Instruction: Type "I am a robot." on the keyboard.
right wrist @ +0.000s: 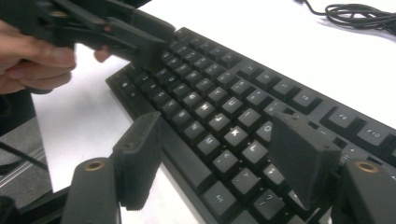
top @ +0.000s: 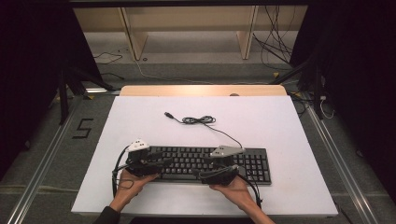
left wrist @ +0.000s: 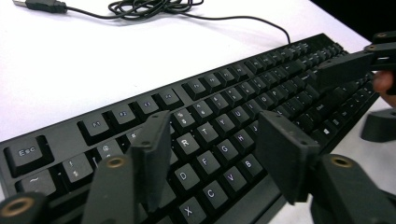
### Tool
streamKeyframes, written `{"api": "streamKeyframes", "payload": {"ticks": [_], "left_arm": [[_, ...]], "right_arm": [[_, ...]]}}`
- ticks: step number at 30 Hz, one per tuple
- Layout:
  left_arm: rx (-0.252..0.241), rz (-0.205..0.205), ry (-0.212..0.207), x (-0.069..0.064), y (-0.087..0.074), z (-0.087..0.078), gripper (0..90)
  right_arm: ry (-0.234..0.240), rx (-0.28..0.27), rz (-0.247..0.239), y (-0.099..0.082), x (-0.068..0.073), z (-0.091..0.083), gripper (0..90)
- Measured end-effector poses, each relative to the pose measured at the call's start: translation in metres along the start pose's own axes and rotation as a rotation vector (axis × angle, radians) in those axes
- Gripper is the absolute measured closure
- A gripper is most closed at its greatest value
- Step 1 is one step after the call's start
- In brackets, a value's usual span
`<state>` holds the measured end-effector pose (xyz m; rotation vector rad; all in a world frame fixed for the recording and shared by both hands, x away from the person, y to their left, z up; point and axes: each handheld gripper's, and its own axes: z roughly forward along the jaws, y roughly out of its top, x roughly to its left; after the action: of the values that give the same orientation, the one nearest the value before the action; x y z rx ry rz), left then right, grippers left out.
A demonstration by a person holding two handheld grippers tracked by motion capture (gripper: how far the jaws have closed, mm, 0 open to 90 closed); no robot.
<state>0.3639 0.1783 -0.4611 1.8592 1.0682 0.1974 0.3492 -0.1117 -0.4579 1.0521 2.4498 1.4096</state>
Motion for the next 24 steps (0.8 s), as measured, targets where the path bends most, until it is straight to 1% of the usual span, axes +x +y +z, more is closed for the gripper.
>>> {"api": "streamKeyframes", "payload": {"ticks": [4,5,6,8,9,10,11,15,19,20,21,22,24], "left_arm": [[-0.023,-0.001,-0.008,-0.001,-0.002,-0.005,40.4],[-0.029,0.000,-0.008,-0.001,-0.003,-0.007,38.6],[-0.033,0.000,-0.011,-0.001,-0.003,-0.008,38.6],[-0.044,-0.001,-0.012,-0.001,-0.004,-0.011,36.8],[-0.052,-0.002,-0.012,-0.002,-0.005,-0.012,36.3],[-0.057,-0.001,-0.013,-0.002,-0.005,-0.012,36.3],[-0.060,-0.005,-0.013,-0.002,-0.006,-0.013,35.8],[-0.067,0.005,-0.014,-0.003,-0.008,-0.016,34.5],[-0.078,0.007,-0.015,-0.004,-0.010,-0.018,33.1],[-0.081,0.008,-0.015,-0.004,-0.010,-0.019,32.6],[-0.087,0.009,-0.018,-0.004,-0.010,-0.020,32.6],[-0.089,0.009,-0.017,-0.004,-0.011,-0.020,32.0],[-0.092,0.013,-0.020,-0.004,-0.011,-0.022,31.4]], "right_arm": [[-0.008,0.000,0.004,0.001,-0.002,0.000,39.7],[-0.014,0.000,0.003,0.002,-0.003,0.001,42.5],[-0.014,0.000,0.003,0.002,-0.003,0.001,42.5],[-0.023,0.007,0.004,0.003,-0.004,0.001,45.4],[-0.031,0.014,0.002,0.003,-0.005,0.003,49.8],[-0.031,0.014,0.002,0.003,-0.005,0.003,49.8],[-0.032,0.016,0.004,0.004,-0.006,0.003,51.7],[-0.041,0.022,0.000,0.005,-0.008,0.005,61.4],[-0.053,0.034,0.003,0.007,-0.010,0.008,72.2],[-0.053,0.039,0.001,0.009,-0.012,0.009,77.0],[-0.053,0.039,0.001,0.009,-0.012,0.009,77.0],[-0.060,0.046,0.001,0.009,-0.013,0.011,81.3],[-0.062,0.053,0.003,0.010,-0.014,0.013,83.0]]}}
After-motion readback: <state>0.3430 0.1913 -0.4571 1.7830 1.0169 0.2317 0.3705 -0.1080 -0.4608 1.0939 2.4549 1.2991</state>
